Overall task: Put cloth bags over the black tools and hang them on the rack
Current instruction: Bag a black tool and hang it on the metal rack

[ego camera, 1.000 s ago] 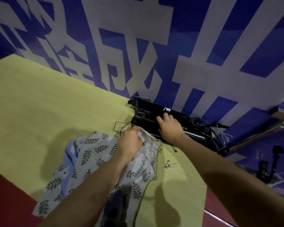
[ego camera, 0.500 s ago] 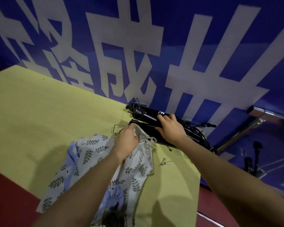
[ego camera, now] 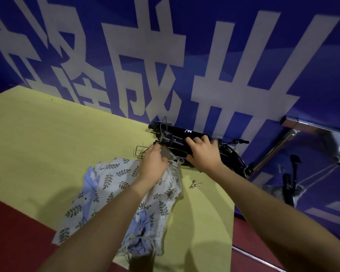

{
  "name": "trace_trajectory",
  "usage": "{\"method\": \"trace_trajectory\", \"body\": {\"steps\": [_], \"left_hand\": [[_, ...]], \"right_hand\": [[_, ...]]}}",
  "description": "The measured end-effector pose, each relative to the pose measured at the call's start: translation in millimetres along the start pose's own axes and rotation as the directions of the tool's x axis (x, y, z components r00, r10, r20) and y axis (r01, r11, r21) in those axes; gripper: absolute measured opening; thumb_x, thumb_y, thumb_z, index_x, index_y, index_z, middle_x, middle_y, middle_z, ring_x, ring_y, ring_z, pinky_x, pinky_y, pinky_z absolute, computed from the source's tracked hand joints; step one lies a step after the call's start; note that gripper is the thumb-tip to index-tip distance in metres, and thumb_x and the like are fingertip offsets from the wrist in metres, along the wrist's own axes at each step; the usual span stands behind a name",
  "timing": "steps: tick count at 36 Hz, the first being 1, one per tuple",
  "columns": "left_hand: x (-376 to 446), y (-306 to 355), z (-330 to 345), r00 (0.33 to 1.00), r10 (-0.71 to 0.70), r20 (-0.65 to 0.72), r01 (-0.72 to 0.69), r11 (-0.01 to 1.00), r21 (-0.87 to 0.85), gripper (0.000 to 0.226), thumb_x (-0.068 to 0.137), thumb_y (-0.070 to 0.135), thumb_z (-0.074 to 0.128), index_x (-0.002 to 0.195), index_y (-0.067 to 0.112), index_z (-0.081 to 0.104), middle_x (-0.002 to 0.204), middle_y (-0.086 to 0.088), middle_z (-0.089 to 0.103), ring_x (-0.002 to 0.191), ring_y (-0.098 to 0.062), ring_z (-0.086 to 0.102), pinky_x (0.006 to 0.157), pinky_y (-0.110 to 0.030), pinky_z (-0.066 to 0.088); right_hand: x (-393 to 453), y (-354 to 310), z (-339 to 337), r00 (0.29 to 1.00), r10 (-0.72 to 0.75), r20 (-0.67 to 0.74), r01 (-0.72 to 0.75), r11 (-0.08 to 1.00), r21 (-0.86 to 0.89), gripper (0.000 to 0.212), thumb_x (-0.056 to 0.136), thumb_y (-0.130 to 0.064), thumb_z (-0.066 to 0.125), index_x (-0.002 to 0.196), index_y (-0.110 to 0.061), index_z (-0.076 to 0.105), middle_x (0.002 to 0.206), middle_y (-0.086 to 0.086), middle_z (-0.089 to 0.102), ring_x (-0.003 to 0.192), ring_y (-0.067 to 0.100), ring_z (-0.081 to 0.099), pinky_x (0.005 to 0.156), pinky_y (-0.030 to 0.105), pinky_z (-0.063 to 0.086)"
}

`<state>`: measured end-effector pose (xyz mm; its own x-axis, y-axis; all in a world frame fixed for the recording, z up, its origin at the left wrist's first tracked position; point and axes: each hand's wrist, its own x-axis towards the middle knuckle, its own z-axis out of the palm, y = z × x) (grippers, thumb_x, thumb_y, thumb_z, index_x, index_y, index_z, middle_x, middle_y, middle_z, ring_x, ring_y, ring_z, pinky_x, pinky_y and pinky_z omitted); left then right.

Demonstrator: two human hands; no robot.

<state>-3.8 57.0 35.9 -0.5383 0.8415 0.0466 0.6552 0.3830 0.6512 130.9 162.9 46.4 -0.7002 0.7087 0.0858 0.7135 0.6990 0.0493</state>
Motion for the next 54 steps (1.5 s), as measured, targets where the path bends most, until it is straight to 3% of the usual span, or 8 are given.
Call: {"method": "trace_trajectory", "body": {"steps": [4, 8, 13, 30, 35, 42, 49, 54], "left_hand": [[-0.6, -4.6, -3.1, 0.999, 0.027, 0.047, -0.026, 0.999, -0.025, 0.037, 0.086, 0.003, 0.051, 0.123, 0.004, 0.049, 0.124, -0.009, 0.05, 0.113, -0.026, 0.052, 0.085, -0.031, 0.042], [-1.9, -3.9, -8.1, 0.99, 0.043, 0.131, -0.03, 0.995, -0.098, 0.065, 0.087, 0.007, 0.058, 0.146, 0.009, 0.028, 0.146, -0.006, 0.036, 0.133, -0.025, 0.039, 0.106, -0.031, 0.034], [5.8, -10.1, -19.3, 0.963, 0.036, 0.268, 0.013, 0.984, -0.179, 0.093, 0.079, 0.013, 0.071, 0.151, 0.022, 0.013, 0.154, 0.0, 0.027, 0.139, -0.022, 0.033, 0.113, -0.039, 0.034], [3.7, -19.7, -52.9, 0.849, -0.016, 0.528, -0.008, 0.999, 0.044, 0.116, 0.077, -0.008, 0.064, 0.147, 0.032, -0.02, 0.158, 0.011, -0.014, 0.083, -0.018, 0.063, 0.05, -0.025, 0.047], [6.3, -26.4, -61.6, 0.846, 0.023, 0.532, -0.049, 0.998, 0.034, 0.113, 0.079, -0.009, 0.061, 0.146, 0.03, -0.021, 0.158, 0.009, -0.016, 0.137, -0.027, 0.036, 0.076, -0.031, 0.053], [8.4, -25.8, -72.6, 0.83, 0.009, 0.557, -0.007, 1.0, -0.005, 0.11, 0.08, -0.014, 0.056, 0.148, 0.035, -0.016, 0.159, 0.006, -0.012, 0.062, -0.016, 0.053, 0.049, -0.028, 0.043], [6.9, -20.1, -79.0, 0.802, 0.043, 0.596, -0.084, 0.996, 0.041, 0.112, 0.079, -0.009, 0.06, 0.147, 0.036, -0.016, 0.16, 0.004, -0.005, 0.065, -0.009, 0.055, 0.049, -0.024, 0.042], [7.5, -14.3, -71.8, 0.81, 0.053, 0.583, -0.064, 0.998, -0.002, 0.112, 0.079, 0.004, 0.066, 0.147, 0.039, -0.015, 0.14, -0.014, 0.047, 0.063, -0.019, 0.053, 0.054, -0.03, 0.042]], "right_hand": [[-4.8, 4.0, -3.4, 1.0, -0.017, -0.004, 0.017, 0.999, -0.043, 0.053, 0.091, -0.039, 0.053, 0.137, -0.02, 0.034, 0.123, 0.01, 0.053, 0.115, 0.035, 0.046, 0.102, 0.047, 0.027], [-11.2, 5.8, -8.2, 0.999, -0.031, 0.026, 0.028, 0.994, 0.106, 0.051, 0.092, -0.031, 0.055, 0.135, -0.017, 0.032, 0.123, 0.014, 0.043, 0.104, 0.035, 0.052, 0.074, 0.037, 0.04], [-20.1, 5.3, -5.1, 0.992, -0.11, 0.065, 0.107, 0.993, 0.045, 0.053, 0.091, -0.034, 0.053, 0.137, -0.018, 0.031, 0.123, 0.012, 0.043, 0.107, 0.032, 0.048, 0.083, 0.038, 0.041], [-34.5, -11.5, -9.6, 0.942, -0.33, 0.06, 0.335, 0.925, -0.178, 0.052, 0.088, -0.035, 0.058, 0.135, -0.023, 0.038, 0.125, 0.01, 0.049, 0.109, 0.03, 0.05, 0.089, 0.038, 0.039], [-39.3, -6.3, -10.9, 0.927, -0.368, -0.073, 0.333, 0.897, -0.292, 0.059, 0.064, -0.041, 0.08, 0.112, -0.021, 0.053, 0.097, 0.007, 0.061, 0.08, 0.026, 0.059, 0.068, 0.035, 0.047], [-34.8, -11.1, -16.6, 0.901, -0.394, -0.179, 0.347, 0.905, -0.246, 0.071, 0.055, -0.042, 0.086, 0.11, -0.02, 0.046, 0.092, 0.006, 0.061, 0.074, 0.024, 0.059, 0.061, 0.033, 0.047], [-31.1, -20.8, -2.3, 0.893, -0.432, -0.127, 0.378, 0.872, -0.31, 0.063, 0.051, -0.036, 0.087, 0.103, -0.022, 0.054, 0.086, 0.004, 0.061, 0.071, 0.024, 0.059, 0.062, 0.032, 0.048], [-24.4, -30.2, -2.5, 0.867, -0.457, -0.199, 0.367, 0.855, -0.366, 0.048, 0.055, -0.019, 0.084, 0.098, -0.022, 0.062, 0.082, 0.003, 0.061, 0.07, 0.023, 0.057, 0.062, 0.03, 0.044]]}}
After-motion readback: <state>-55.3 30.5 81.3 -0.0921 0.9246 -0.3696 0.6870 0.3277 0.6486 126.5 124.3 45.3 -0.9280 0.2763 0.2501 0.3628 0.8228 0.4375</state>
